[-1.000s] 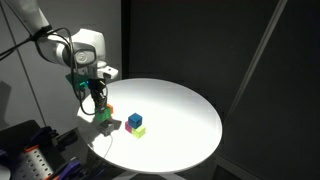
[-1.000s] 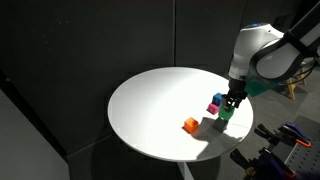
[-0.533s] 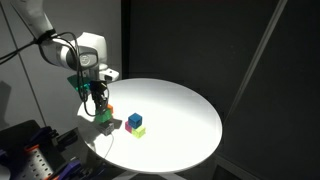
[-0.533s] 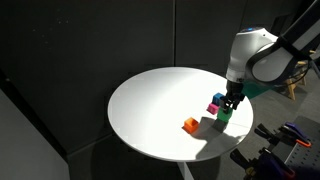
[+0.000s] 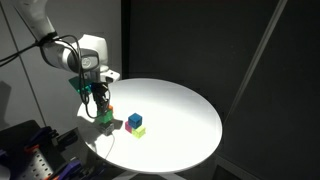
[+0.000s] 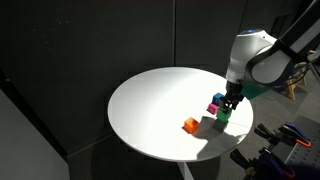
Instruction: Pick up the green block and put it on the gray block
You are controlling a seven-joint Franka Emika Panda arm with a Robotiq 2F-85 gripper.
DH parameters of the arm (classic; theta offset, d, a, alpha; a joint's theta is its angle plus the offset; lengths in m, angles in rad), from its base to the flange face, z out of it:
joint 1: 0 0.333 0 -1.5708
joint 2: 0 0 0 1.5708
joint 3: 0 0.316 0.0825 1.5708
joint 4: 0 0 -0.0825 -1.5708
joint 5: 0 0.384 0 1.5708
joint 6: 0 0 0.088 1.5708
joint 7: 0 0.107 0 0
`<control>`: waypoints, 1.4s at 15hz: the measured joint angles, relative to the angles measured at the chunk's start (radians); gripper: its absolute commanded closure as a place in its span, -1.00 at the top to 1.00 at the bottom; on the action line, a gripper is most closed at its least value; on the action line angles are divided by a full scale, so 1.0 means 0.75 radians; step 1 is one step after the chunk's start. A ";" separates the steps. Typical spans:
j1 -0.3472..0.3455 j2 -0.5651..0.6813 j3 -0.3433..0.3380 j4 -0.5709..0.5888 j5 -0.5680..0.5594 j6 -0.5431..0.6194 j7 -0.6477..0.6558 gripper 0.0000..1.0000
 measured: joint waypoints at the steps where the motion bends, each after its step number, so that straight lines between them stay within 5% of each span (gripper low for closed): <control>1: 0.002 0.003 -0.005 0.000 -0.006 0.003 0.003 -0.43; 21: 0.046 0.077 -0.056 0.006 -0.009 0.060 0.006 -0.43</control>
